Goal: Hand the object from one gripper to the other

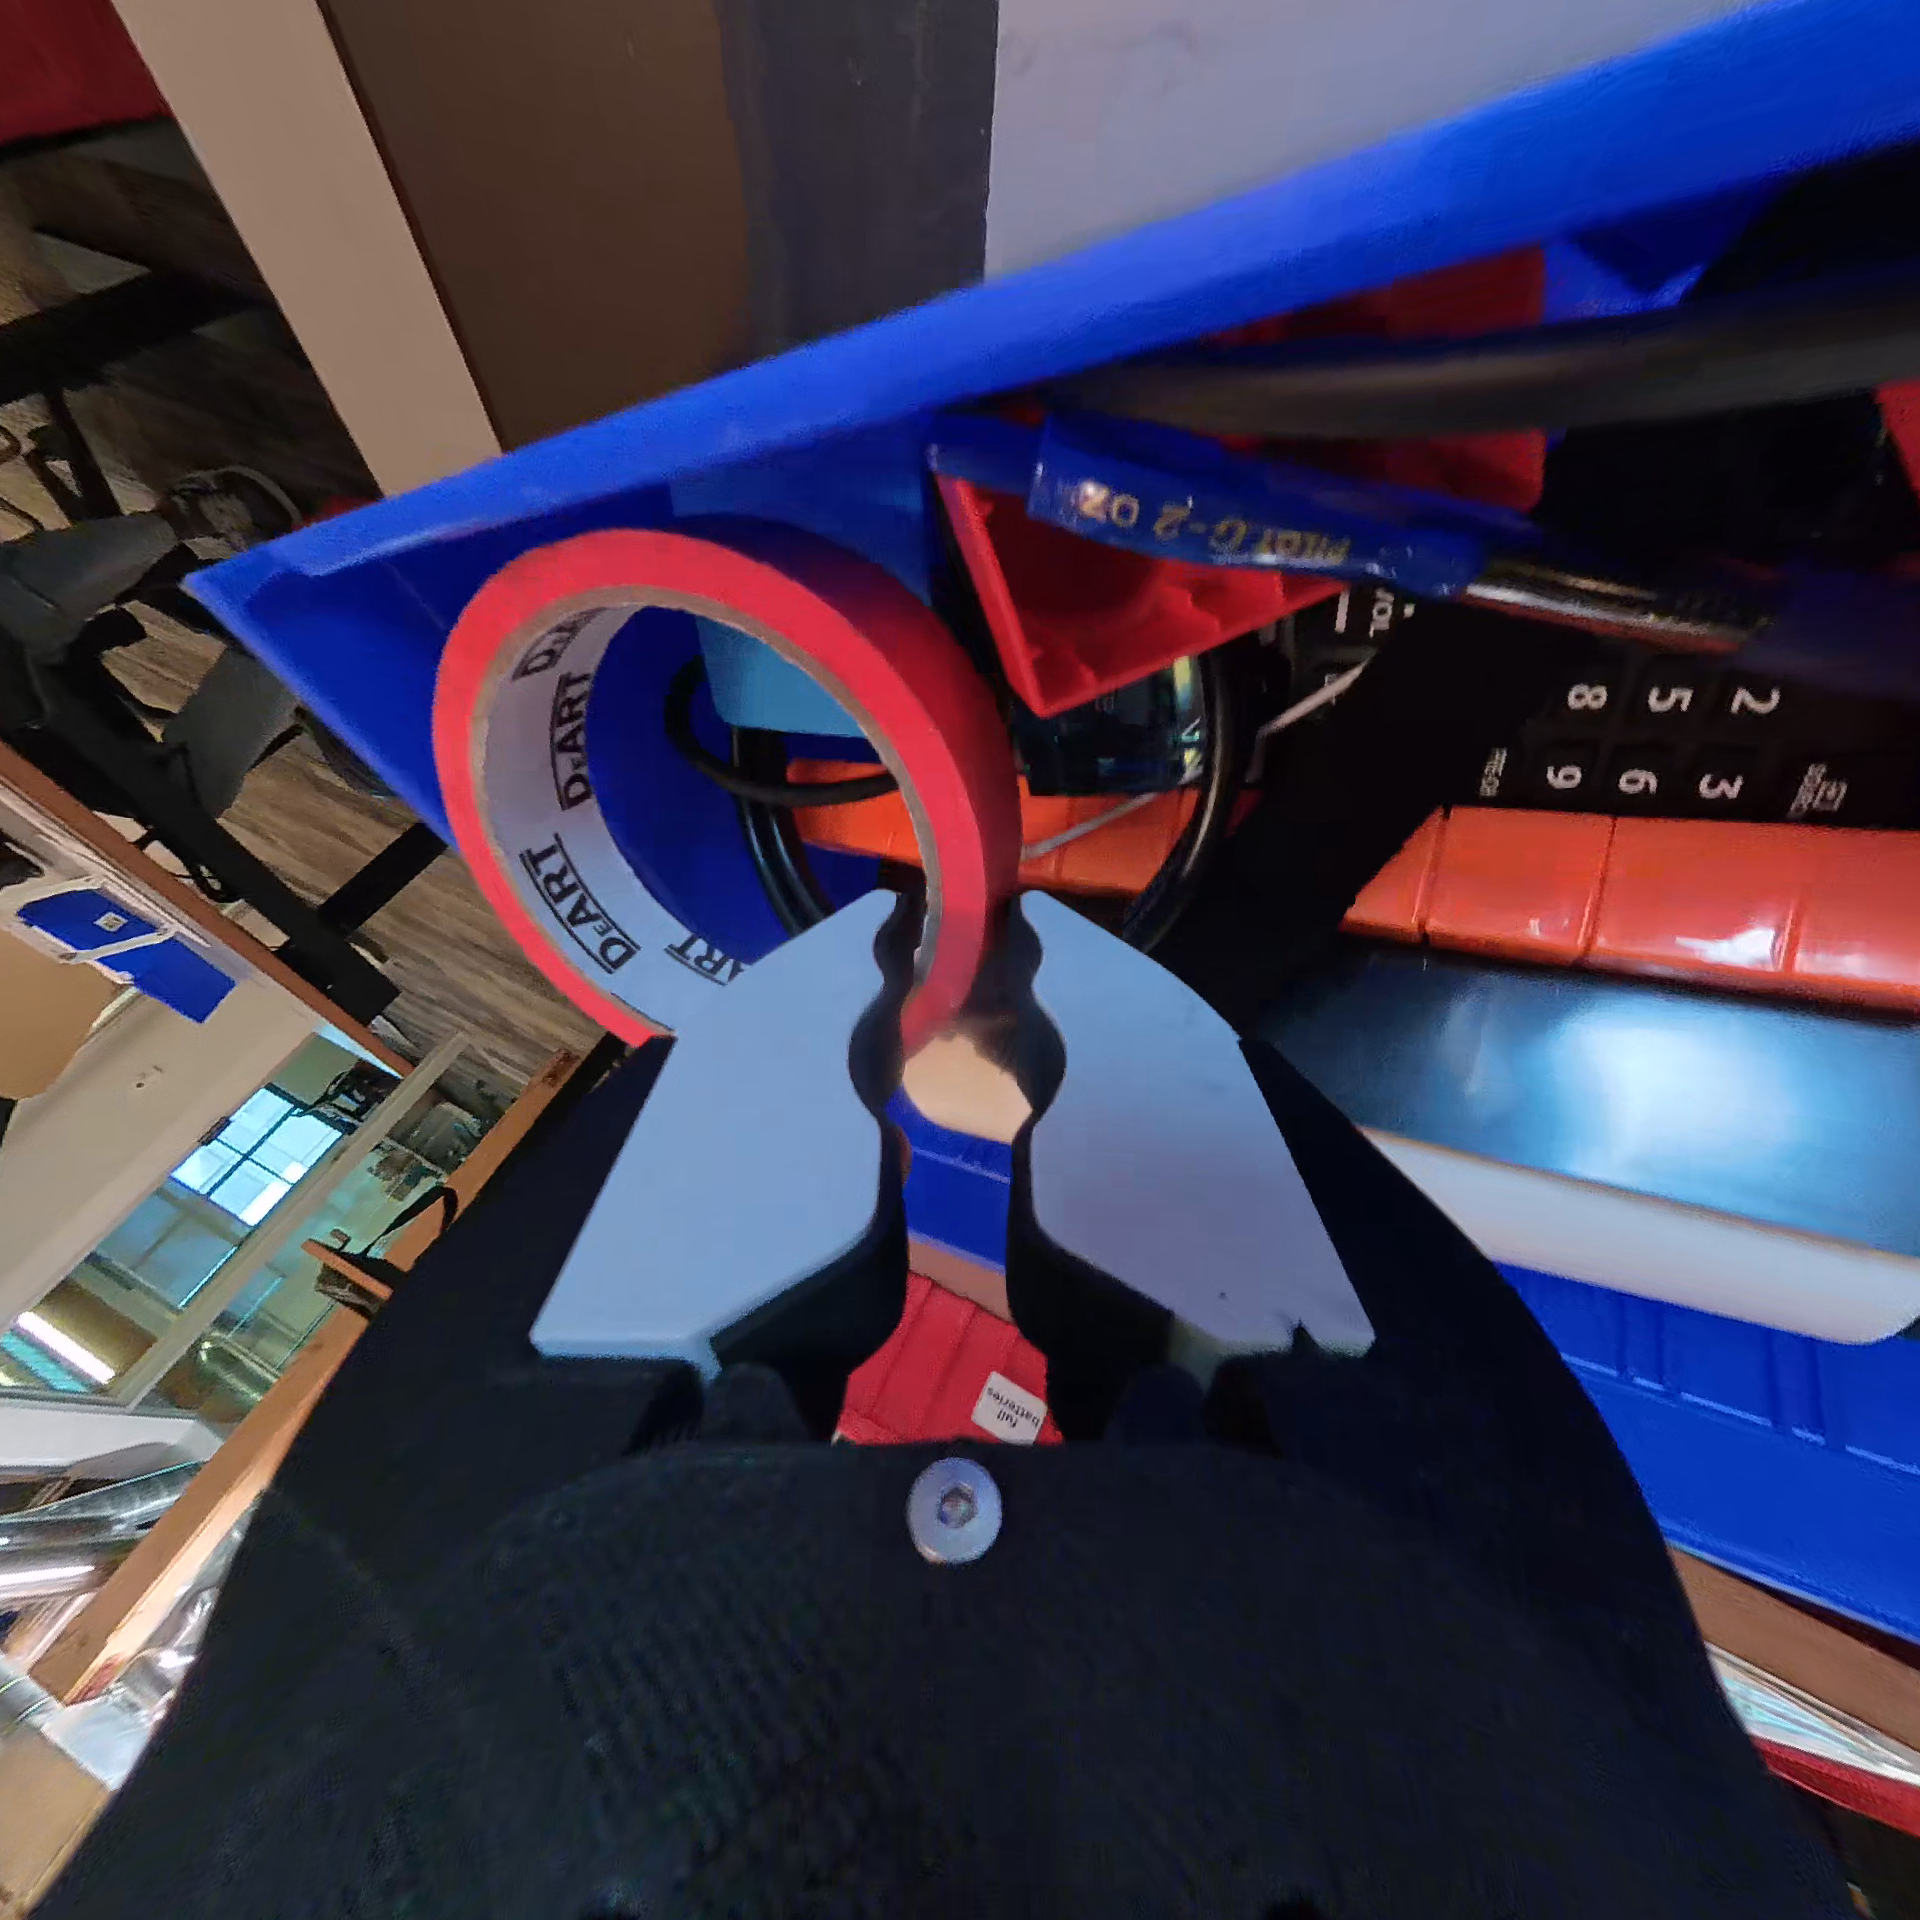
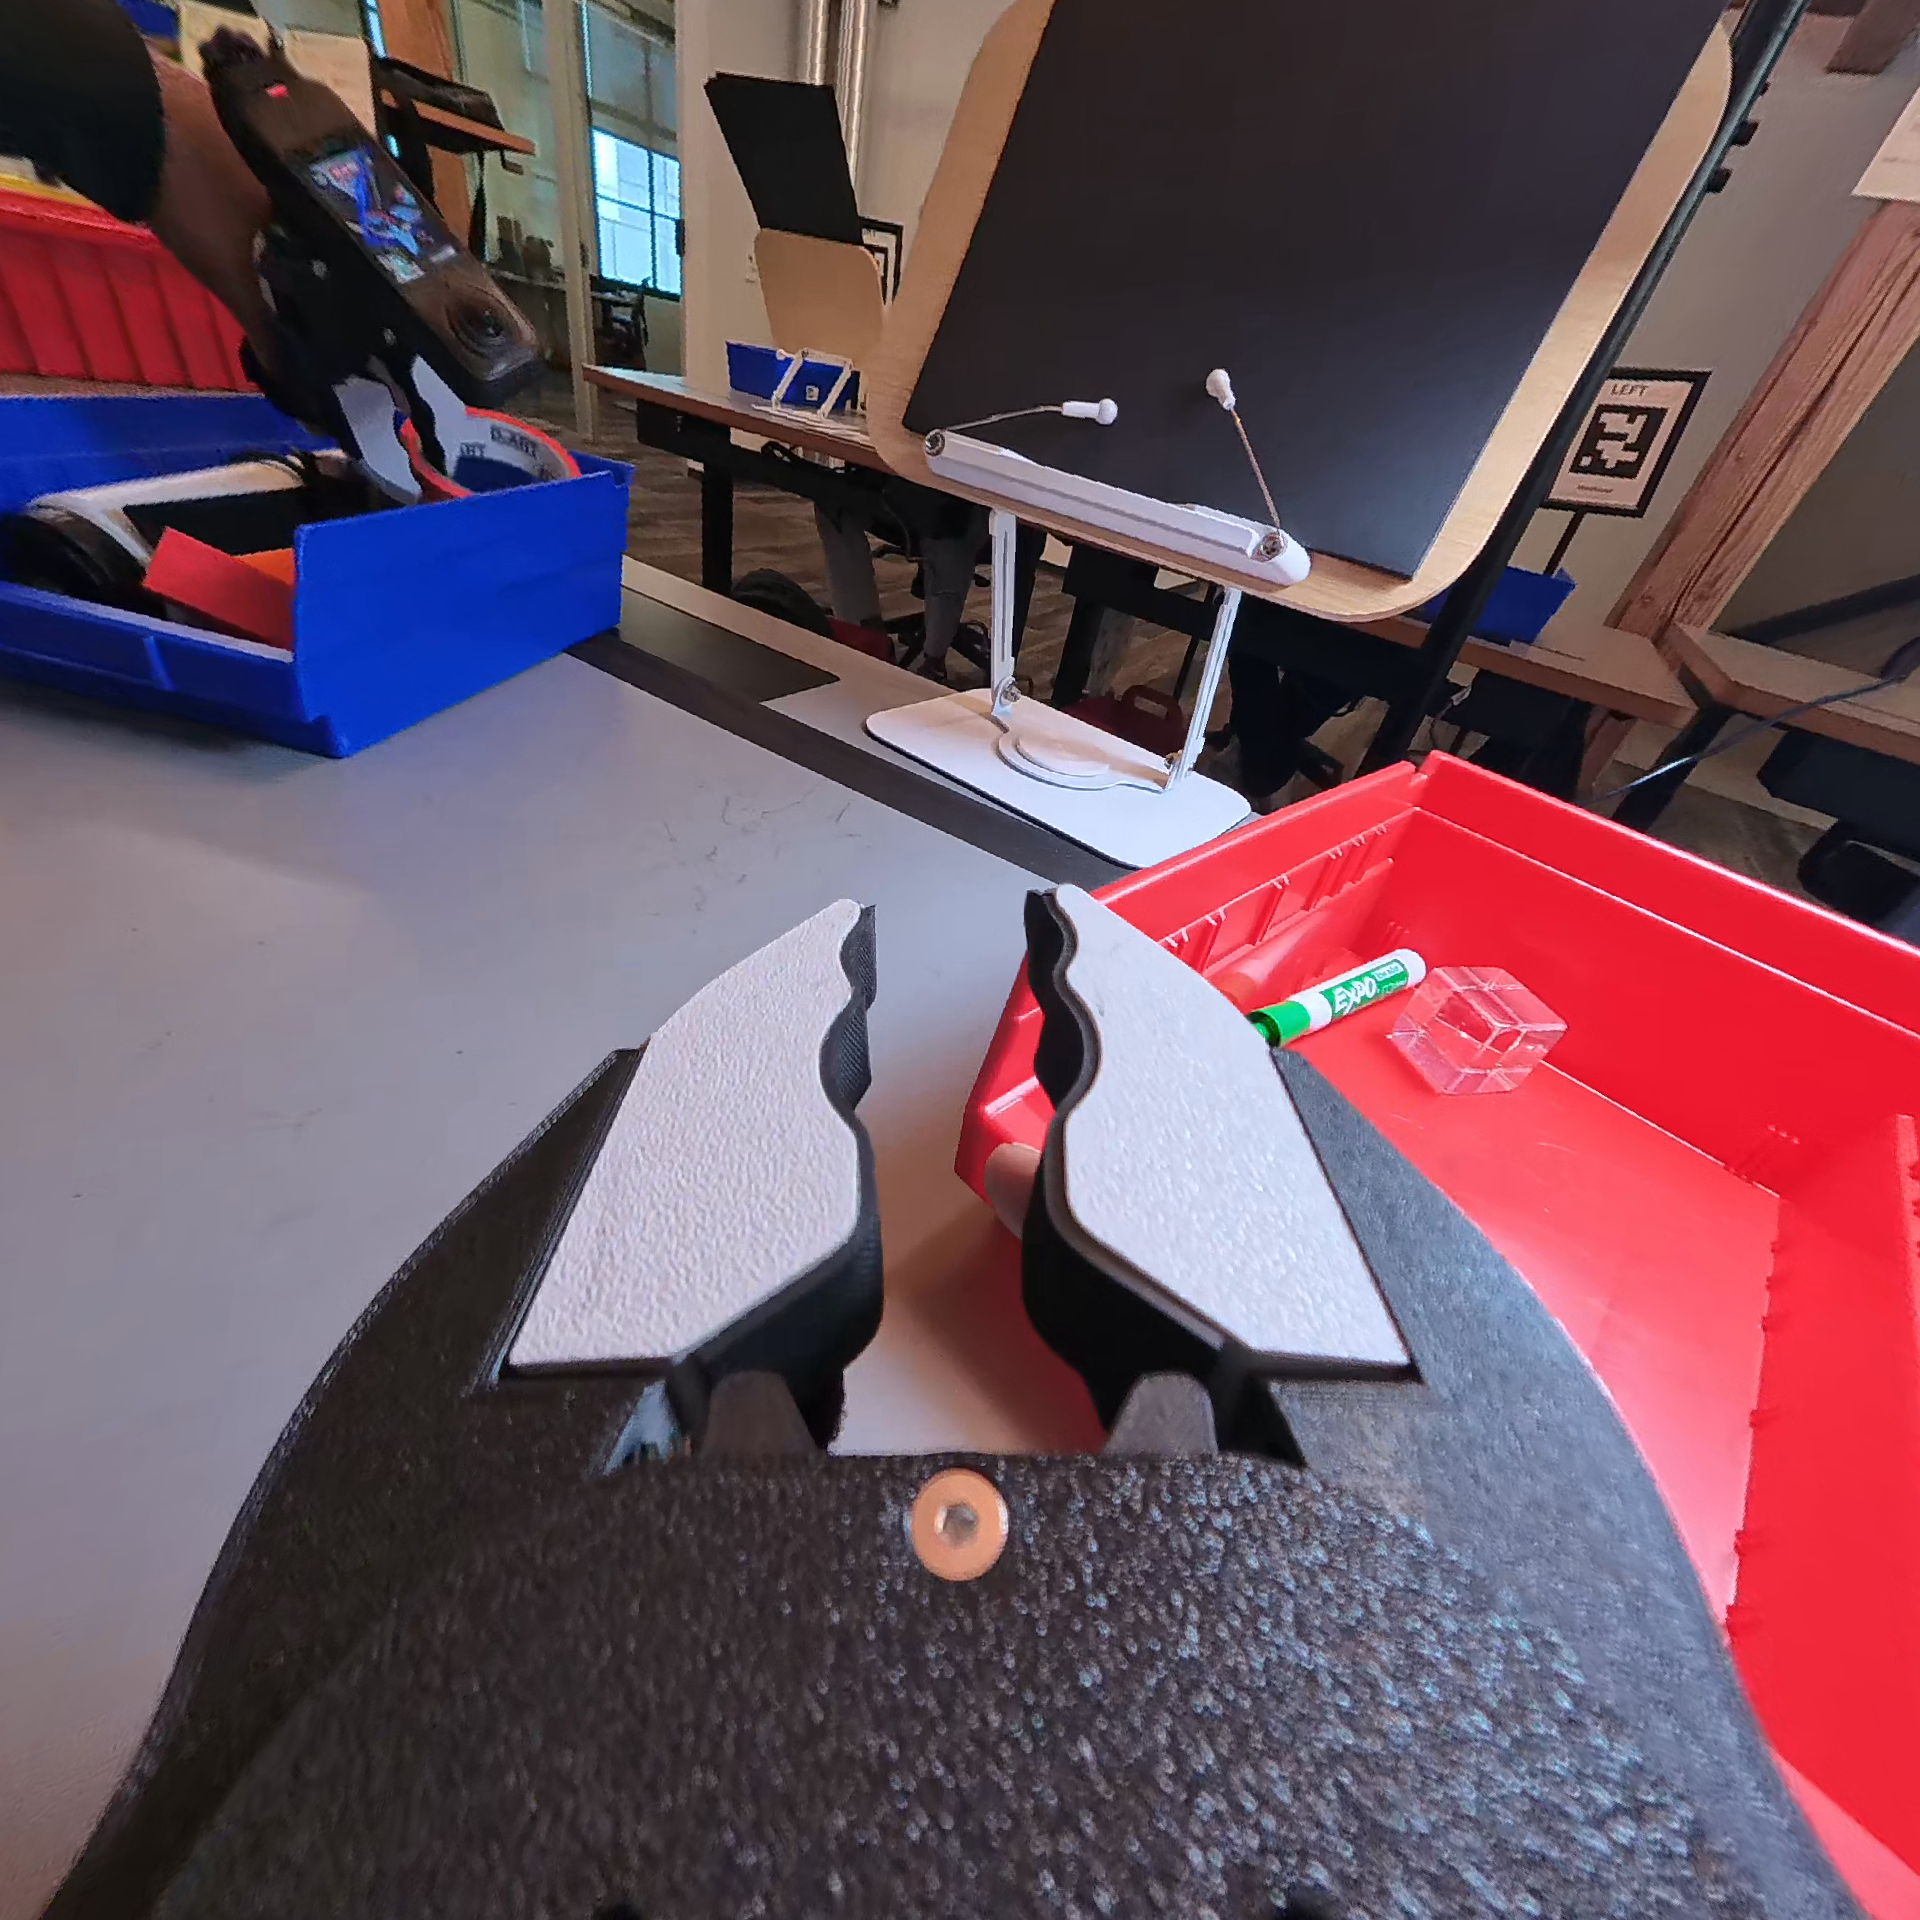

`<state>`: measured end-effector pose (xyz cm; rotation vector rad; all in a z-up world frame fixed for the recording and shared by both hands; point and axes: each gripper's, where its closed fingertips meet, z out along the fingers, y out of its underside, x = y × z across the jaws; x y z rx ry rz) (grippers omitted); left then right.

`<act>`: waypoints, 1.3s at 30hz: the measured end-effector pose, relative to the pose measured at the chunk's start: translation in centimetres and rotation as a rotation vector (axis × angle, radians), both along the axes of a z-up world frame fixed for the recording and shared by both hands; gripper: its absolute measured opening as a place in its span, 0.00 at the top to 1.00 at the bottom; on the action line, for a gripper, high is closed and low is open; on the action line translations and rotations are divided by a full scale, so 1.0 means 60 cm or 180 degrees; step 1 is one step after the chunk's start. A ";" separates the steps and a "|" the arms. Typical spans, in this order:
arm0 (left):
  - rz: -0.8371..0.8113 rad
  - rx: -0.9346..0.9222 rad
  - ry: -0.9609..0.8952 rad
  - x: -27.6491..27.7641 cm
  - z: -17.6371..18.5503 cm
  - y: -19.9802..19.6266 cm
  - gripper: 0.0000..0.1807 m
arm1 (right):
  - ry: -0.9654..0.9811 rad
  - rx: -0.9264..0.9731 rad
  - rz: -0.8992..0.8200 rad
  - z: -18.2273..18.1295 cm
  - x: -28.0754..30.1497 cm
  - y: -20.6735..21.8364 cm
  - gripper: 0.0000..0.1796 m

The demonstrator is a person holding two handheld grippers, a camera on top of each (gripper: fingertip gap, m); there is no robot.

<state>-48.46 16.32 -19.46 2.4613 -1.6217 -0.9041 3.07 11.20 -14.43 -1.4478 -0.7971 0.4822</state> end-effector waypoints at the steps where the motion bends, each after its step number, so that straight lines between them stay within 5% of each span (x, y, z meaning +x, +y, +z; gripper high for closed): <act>1: -0.0022 0.0019 0.0008 0.000 0.007 -0.002 0.91 | -0.0003 0.0003 0.0003 0.000 0.000 0.000 0.84; 10: -0.0194 0.0399 -0.0118 0.021 0.094 -0.029 0.94 | 0.0018 0.0043 0.0023 0.007 -0.001 -0.005 0.85; 21: -0.0929 0.0960 -0.0658 0.176 0.153 -0.100 0.94 | -0.0006 0.0118 0.0047 0.015 -0.006 -0.013 0.85; 39: -0.1906 0.1524 -0.3957 0.609 0.138 -0.207 0.94 | 0.0147 0.0062 0.1274 0.093 -0.122 -0.133 0.78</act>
